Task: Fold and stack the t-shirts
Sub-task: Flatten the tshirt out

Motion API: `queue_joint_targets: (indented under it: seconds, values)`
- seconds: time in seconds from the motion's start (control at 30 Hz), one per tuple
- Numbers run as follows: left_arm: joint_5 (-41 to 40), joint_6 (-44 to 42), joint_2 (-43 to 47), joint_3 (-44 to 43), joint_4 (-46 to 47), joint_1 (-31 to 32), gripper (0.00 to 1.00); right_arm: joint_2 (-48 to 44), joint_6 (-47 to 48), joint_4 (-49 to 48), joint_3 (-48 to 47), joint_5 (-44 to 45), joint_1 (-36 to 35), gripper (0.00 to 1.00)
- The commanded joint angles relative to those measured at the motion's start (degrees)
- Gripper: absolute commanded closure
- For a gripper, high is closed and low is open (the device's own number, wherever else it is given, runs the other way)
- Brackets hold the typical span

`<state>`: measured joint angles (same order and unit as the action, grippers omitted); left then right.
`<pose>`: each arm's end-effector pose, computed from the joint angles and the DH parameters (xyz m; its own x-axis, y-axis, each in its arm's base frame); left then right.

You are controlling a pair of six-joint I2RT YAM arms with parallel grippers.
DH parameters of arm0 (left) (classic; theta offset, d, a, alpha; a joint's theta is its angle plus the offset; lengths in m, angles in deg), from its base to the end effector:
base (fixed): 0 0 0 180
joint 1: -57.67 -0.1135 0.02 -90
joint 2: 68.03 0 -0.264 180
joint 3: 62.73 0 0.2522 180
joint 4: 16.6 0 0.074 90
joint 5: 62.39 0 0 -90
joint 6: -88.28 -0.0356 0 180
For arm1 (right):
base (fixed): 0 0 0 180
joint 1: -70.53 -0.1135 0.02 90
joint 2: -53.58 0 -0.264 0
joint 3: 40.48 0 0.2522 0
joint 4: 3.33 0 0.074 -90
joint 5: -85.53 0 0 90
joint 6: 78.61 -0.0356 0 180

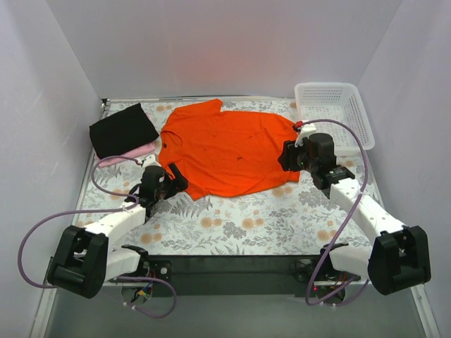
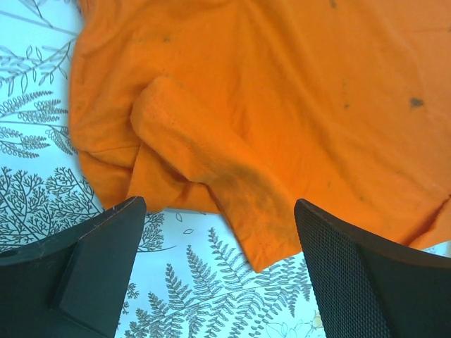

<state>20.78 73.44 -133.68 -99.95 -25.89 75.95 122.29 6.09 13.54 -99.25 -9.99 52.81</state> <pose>0.2097 -0.0648 0.1670 -0.3635 -0.8907 -0.2729 -0.5047 0.4345 -0.7460 0.2564 0.0855 0.2666 -0.4633 -0.0515 -0.8847 -0.3434 0.9307 0.1256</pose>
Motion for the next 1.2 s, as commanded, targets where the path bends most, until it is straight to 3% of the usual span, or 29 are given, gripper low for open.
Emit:
queue_joint_targets:
  seconds: [0.0, 0.23, 0.4, 0.73, 0.87, 1.17]
  values:
    - [-0.29, 1.4, -2.55, -1.15, 2.29, 0.26, 0.21, -3.13, -0.41, -2.41, 1.33, 0.51, -0.21, 0.58]
    - [-1.34, 1.75, -6.59, -1.85, 6.51, 0.17, 0.23, -5.95, -0.15, -2.23, 2.39, 0.77, -0.21, 0.57]
    - [0.24, 2.8, -6.25, -1.33, 7.57, 0.26, 0.31, -6.74, 0.11, -1.71, 2.56, 1.21, -0.21, 0.57]
    - [0.16, 2.98, -5.63, -1.76, 8.36, 0.26, 0.31, -5.43, 0.2, -1.8, 2.39, 0.51, -0.21, 0.57]
    - [-1.52, 1.93, -9.84, -3.43, 7.31, 0.17, 0.31, -5.43, 0.11, -1.8, 2.3, 0.07, -0.21, 0.57]
    - [-1.87, 4.12, -12.84, -2.03, 13.28, 0.26, 0.35, -5.6, 0.38, -1.8, 2.48, 0.6, -0.21, 0.57]
